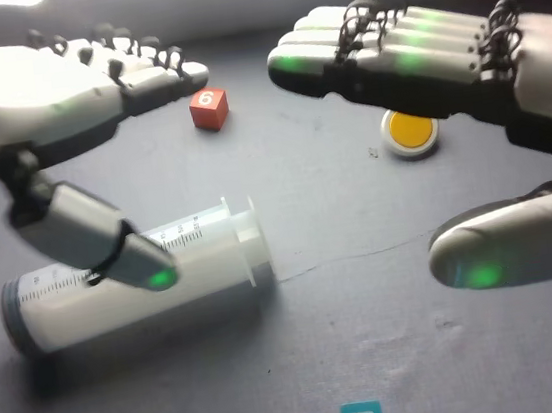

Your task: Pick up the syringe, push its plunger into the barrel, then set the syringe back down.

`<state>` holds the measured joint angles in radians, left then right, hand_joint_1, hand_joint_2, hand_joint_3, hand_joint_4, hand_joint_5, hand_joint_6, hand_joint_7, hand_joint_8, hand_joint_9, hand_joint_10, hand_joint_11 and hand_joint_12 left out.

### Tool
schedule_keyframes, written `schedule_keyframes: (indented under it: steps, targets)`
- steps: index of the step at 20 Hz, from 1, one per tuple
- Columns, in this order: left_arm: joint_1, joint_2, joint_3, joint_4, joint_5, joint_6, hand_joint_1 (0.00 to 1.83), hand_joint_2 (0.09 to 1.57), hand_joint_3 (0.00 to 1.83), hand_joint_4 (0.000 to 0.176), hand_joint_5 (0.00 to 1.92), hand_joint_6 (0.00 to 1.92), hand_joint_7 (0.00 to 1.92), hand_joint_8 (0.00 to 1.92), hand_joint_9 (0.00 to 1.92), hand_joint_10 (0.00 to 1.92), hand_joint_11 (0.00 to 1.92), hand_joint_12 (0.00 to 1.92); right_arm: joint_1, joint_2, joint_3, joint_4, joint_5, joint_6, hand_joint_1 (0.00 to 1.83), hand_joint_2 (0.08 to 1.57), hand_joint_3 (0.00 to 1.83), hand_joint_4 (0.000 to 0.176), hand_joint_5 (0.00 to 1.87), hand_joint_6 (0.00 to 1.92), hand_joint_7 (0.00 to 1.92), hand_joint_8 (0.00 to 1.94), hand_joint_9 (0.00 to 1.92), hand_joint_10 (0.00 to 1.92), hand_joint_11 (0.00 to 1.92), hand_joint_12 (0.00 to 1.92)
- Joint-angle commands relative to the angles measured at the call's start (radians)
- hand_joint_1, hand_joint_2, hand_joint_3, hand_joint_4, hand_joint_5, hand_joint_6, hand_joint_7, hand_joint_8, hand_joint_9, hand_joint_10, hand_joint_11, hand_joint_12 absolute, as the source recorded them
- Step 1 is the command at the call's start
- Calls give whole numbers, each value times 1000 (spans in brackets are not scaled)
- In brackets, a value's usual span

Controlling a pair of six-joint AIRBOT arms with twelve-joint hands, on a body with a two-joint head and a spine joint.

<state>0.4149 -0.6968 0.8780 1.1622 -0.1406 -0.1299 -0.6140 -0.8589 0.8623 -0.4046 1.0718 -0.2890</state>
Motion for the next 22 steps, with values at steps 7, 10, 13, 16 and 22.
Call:
schedule_keyframes:
  steps: [7,10,13,16,22]
  targets:
    - [59,173,-6,56,-629,42,228,881,0,0,70,1565,174,1671,197,1677,149,1728,-4,14,-13,44,105,139,0,1060,0,0,497,427,265,1257,423,1091,133,1584]
    - [74,232,-5,56,-850,75,24,980,14,0,616,1918,791,1919,663,1919,514,1919,-31,24,-14,45,106,195,36,972,0,0,103,1897,3,1936,10,1914,28,1918]
    - [74,291,-11,43,-1016,106,0,1078,13,0,1503,1921,1520,1921,1536,1921,1469,1921,-42,38,-16,55,110,225,15,940,0,0,425,1826,460,1941,413,1921,344,1921]
    - [56,342,-31,30,-1082,111,19,1077,1,90,1495,1921,1557,1921,1585,1921,1554,1921,-45,42,-23,57,136,214,1,955,0,0,1229,1920,1252,1941,1192,1921,1166,1921]
    - [26,364,-34,32,-1145,146,298,1224,20,176,1528,1921,1626,1921,1684,1921,1651,1921,-48,62,-35,64,141,136,141,1128,4,0,1547,1921,1595,1941,1653,1921,1718,1921]
